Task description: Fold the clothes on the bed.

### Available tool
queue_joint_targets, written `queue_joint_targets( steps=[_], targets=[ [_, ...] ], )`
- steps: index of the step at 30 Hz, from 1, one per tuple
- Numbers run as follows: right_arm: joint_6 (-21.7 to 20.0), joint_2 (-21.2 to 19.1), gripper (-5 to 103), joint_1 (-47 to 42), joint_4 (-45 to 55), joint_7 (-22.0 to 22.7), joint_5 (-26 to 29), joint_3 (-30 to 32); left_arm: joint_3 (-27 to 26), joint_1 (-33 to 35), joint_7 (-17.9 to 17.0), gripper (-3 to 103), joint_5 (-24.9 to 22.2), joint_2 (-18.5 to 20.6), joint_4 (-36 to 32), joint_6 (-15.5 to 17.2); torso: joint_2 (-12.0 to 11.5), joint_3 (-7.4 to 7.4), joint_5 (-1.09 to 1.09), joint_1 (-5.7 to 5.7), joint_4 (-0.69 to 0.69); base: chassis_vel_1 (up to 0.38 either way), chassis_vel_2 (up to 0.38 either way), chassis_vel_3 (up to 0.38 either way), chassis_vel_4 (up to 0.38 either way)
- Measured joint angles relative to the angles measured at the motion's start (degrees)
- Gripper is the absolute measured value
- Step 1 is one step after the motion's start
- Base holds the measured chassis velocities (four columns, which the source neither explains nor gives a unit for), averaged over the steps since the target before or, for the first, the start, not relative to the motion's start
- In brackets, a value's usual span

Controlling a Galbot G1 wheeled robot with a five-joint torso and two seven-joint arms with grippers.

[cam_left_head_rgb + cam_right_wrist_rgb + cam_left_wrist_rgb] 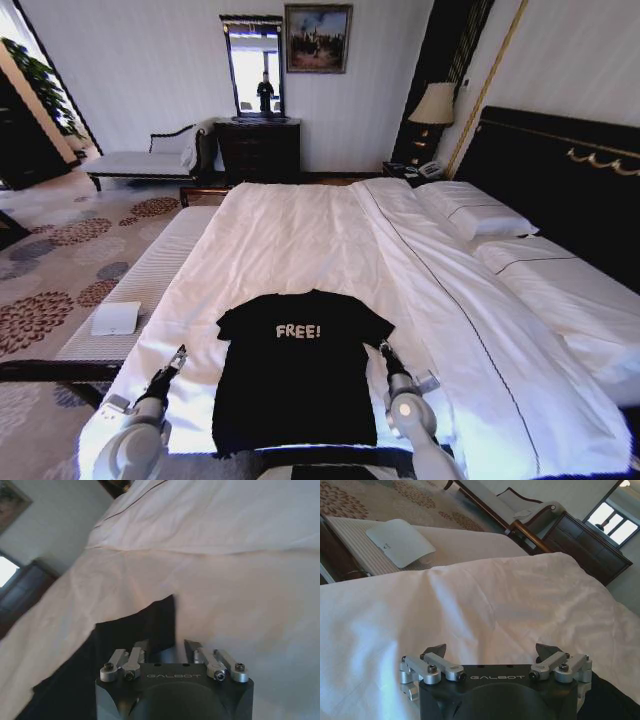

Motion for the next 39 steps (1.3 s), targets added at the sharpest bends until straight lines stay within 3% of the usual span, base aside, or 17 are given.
queue_joint_targets(
  steps=[4, 6, 7, 10, 11, 14, 17, 22, 24, 30, 39],
  targets=[
    [0.79, 0.21, 55, -0.65, 3.06, 4.81, -1.02, 0.67, -0.15, 0.05, -0.38, 100, 0.72, 0.13, -0.17, 0.48, 0.00, 0.00, 0.00, 0.00, -0.01, 0.000, 0.000, 0.000, 0.000],
    [1.20, 0.27, 61, -0.91, 6.16, 7.33, -0.06, 1.54, -0.02, 0.00, -1.02, 100, 3.99, 0.35, 0.37, 1.27, 0.00, 0.00, 0.00, 0.00, 0.00, 0.000, 0.000, 0.000, 0.000],
    [1.20, 0.27, 61, -0.91, 6.16, 7.33, -0.06, 1.54, -0.02, 0.00, -1.02, 100, 3.99, 0.35, 0.37, 1.27, 0.00, 0.00, 0.00, 0.00, 0.00, 0.000, 0.000, 0.000, 0.000],
    [1.56, 0.10, 78, -1.29, 10.56, 8.56, 1.22, 2.58, 1.14, -0.32, -1.12, 100, 7.74, 0.58, 1.21, 1.79, 0.00, 0.00, -0.02, 0.00, 0.01, 0.000, 0.000, 0.000, 0.000],
    [1.56, 0.10, 78, -1.29, 10.56, 8.56, 1.22, 2.58, 1.14, -0.32, -1.12, 100, 7.74, 0.58, 1.21, 1.79, 0.00, 0.00, -0.02, 0.00, 0.01, 0.000, 0.000, 0.000, 0.000],
    [1.62, 0.01, 93, -1.85, 13.06, 8.68, 1.81, 2.78, 2.26, -3.32, -0.81, 100, 6.91, 1.34, 0.97, 2.51, 0.00, 0.00, -0.01, 0.00, 0.00, 0.000, 0.000, 0.000, 0.000],
    [1.63, 0.06, 98, -2.15, 13.53, 8.70, 2.10, 2.72, 3.42, -5.83, -0.21, 100, 5.70, 2.78, 0.60, 3.68, 0.00, 0.00, 0.01, 0.00, -0.01, 0.000, 0.000, 0.000, 0.000],
    [2.16, 0.61, 100, -2.11, 12.39, 8.66, 1.92, 2.03, 7.27, -11.28, 1.03, 100, 8.82, 6.37, 5.05, 4.60, 0.00, 0.00, 0.00, 0.00, -0.01, 0.000, 0.000, 0.000, 0.000],
    [2.30, 0.78, 100, -1.20, 11.00, 8.63, 1.82, 1.12, 8.07, -13.17, 2.72, 100, 5.47, 7.23, 7.44, 6.23, 0.00, 0.00, -0.01, 0.00, -0.03, 0.000, 0.000, 0.000, 0.000],
    [2.08, 0.57, 100, 1.03, 8.30, 8.58, 1.83, -0.92, 8.45, -15.09, 3.90, 100, -2.16, 4.69, 10.43, 9.43, -0.01, 0.00, -0.01, 0.01, 0.00, 0.000, 0.000, 0.000, 0.000],
    [1.80, 0.36, 100, 2.04, 6.65, 8.52, 1.84, -1.12, 7.92, -17.19, 2.95, 101, -7.22, 0.60, 13.45, 10.65, -0.01, 0.00, 0.00, 0.00, 0.00, 0.000, 0.000, 0.000, 0.000]
  ],
)
